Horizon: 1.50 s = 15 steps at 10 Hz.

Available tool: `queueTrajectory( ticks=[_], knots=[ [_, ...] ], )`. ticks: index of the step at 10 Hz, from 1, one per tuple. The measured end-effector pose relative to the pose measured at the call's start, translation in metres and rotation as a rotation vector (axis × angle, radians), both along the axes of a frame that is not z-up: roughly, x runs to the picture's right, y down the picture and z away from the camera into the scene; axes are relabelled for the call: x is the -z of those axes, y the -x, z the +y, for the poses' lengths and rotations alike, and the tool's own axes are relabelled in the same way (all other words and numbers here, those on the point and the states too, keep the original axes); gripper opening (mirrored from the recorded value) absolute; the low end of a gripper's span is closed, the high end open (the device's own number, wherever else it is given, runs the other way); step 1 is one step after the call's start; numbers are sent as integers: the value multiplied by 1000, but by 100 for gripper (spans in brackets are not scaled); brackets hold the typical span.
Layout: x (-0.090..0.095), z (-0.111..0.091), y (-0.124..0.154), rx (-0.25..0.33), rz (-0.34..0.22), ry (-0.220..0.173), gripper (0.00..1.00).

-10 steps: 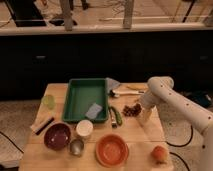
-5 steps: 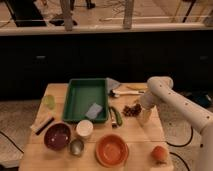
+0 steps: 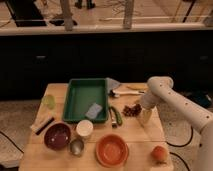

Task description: Place grapes in red bowl

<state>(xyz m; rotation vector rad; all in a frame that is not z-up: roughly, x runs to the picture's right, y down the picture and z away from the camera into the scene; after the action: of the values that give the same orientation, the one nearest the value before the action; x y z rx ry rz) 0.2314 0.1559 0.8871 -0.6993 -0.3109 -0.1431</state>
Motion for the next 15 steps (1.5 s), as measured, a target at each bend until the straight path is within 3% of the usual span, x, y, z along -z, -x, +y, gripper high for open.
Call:
queueTrajectory(
  ticks=[15],
  knots=[
    [4, 4, 3, 19, 8, 30, 80]
  ],
)
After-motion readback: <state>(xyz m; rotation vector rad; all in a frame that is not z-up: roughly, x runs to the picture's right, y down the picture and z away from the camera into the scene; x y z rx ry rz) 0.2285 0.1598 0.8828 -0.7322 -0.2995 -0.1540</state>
